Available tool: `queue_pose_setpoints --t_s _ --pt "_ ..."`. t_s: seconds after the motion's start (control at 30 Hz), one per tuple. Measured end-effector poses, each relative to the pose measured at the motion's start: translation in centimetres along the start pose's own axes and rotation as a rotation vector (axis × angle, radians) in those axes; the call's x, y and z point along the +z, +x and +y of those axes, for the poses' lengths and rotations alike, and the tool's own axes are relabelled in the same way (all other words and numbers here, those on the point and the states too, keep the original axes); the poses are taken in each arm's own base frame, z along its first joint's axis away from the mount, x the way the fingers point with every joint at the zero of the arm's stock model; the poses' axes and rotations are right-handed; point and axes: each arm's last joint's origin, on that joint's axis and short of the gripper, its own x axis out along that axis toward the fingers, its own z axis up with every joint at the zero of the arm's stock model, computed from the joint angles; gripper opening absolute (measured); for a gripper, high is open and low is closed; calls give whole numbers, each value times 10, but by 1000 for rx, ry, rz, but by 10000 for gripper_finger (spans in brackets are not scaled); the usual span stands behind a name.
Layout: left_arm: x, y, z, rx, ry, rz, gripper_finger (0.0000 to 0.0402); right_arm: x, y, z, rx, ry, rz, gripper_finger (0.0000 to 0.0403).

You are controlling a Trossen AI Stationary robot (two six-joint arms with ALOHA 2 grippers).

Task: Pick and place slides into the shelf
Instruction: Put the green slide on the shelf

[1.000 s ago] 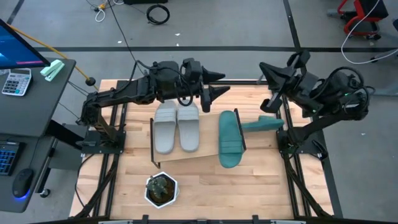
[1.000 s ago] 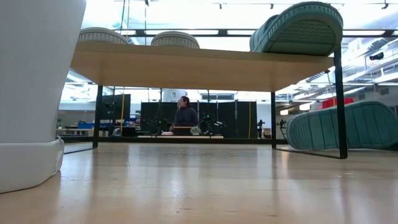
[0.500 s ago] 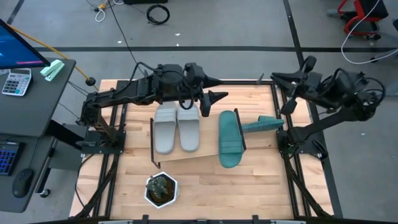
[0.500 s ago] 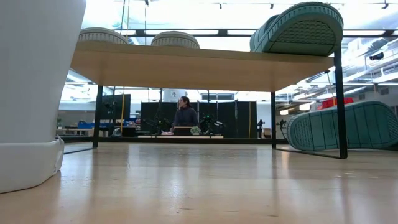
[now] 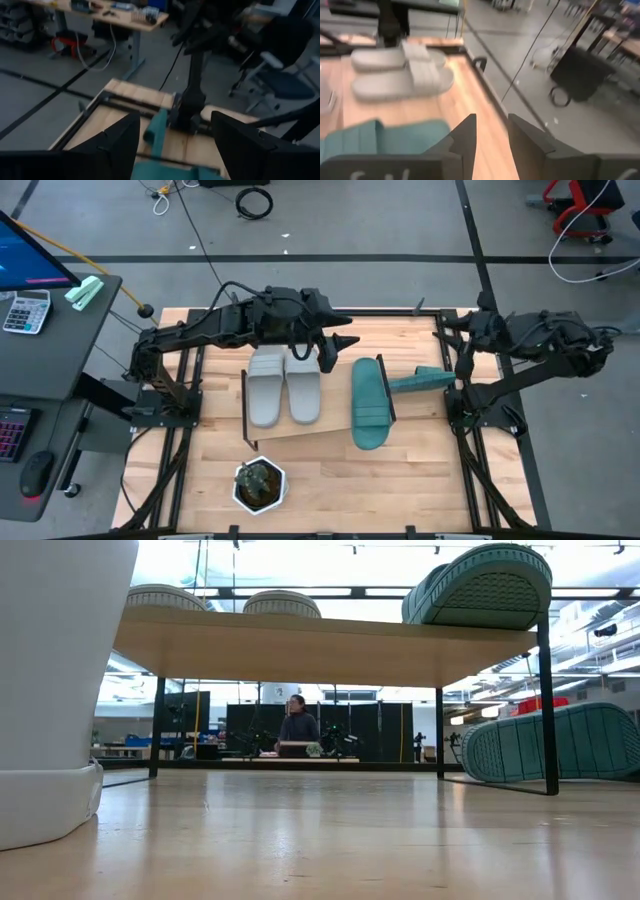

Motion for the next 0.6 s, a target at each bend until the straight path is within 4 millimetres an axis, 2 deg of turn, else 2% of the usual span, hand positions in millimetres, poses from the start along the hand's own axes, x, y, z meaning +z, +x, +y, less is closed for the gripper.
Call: queue_pose_setpoints --t_s 0.2,0.4,0.6 --pt "-5 1 5 24 7 56 245 -16 0 1 54 -2 157 117" --pt "-5 1 7 26 27 56 244 -33 6 8 153 -85 389 117" --pt "-5 1 7 28 27 57 243 -38 14 15 191 -139 472 116"
